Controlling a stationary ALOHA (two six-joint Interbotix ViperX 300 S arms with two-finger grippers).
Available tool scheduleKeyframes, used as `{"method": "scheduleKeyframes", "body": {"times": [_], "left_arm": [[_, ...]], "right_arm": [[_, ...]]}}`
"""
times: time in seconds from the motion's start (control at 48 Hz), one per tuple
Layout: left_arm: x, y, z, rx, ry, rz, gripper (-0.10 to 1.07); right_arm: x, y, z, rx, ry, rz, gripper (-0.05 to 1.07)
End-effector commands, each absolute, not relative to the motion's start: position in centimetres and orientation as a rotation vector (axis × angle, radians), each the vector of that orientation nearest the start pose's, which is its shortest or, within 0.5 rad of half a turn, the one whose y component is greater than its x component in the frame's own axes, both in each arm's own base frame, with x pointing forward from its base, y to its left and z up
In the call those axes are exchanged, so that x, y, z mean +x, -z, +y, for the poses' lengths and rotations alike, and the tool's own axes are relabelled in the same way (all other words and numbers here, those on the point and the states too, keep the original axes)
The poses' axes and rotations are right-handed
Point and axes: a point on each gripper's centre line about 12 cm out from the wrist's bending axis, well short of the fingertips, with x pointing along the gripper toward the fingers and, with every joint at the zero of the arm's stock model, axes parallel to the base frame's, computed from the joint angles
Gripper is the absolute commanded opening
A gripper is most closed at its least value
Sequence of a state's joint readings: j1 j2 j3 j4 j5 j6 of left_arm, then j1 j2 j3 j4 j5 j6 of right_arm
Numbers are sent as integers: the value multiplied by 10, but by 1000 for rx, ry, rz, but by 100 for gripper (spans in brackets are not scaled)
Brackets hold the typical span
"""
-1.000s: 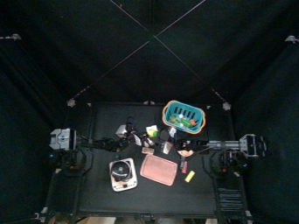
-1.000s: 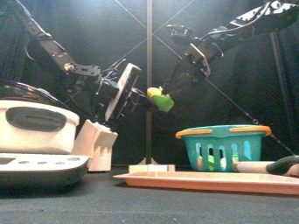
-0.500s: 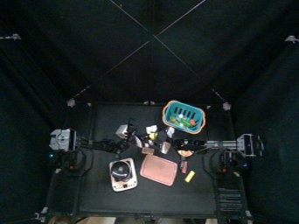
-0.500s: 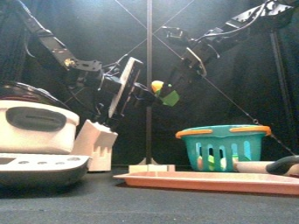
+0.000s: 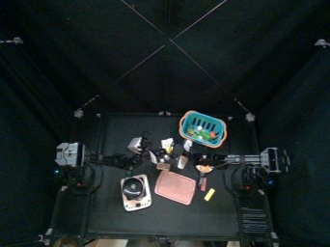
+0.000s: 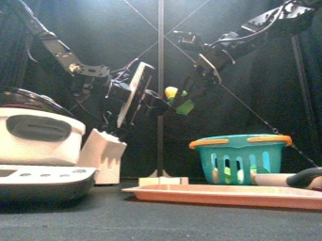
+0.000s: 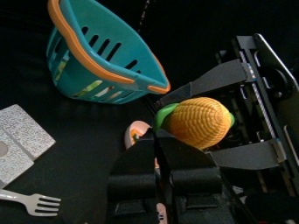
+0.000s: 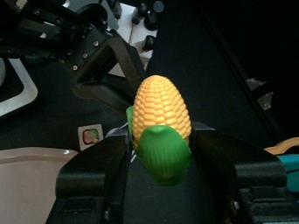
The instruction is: Remove corn husk
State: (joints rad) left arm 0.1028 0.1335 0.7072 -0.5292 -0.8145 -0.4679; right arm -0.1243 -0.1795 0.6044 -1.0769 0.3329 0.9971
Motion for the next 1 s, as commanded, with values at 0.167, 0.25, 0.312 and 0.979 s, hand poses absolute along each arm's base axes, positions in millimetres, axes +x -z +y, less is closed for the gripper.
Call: {"method": "scheduleKeyframes", "body": {"times": [0.167,0.25,0.312,0.979], "left_arm": [[403,-186,93,-817,-503,-133,29],[403,-186,95,-817,-509,-134,29],[401,-185,97,-816,-515,-133,29],[387,-185,107,-811,-545,-144,29]], "right_arm": [[365,-260,-77,-96,381,562,62],[366,-261,-73,-99,372,558,62],[365,-263,-72,-100,368,553,62],[351,-281,-44,-108,302,497,61]]}}
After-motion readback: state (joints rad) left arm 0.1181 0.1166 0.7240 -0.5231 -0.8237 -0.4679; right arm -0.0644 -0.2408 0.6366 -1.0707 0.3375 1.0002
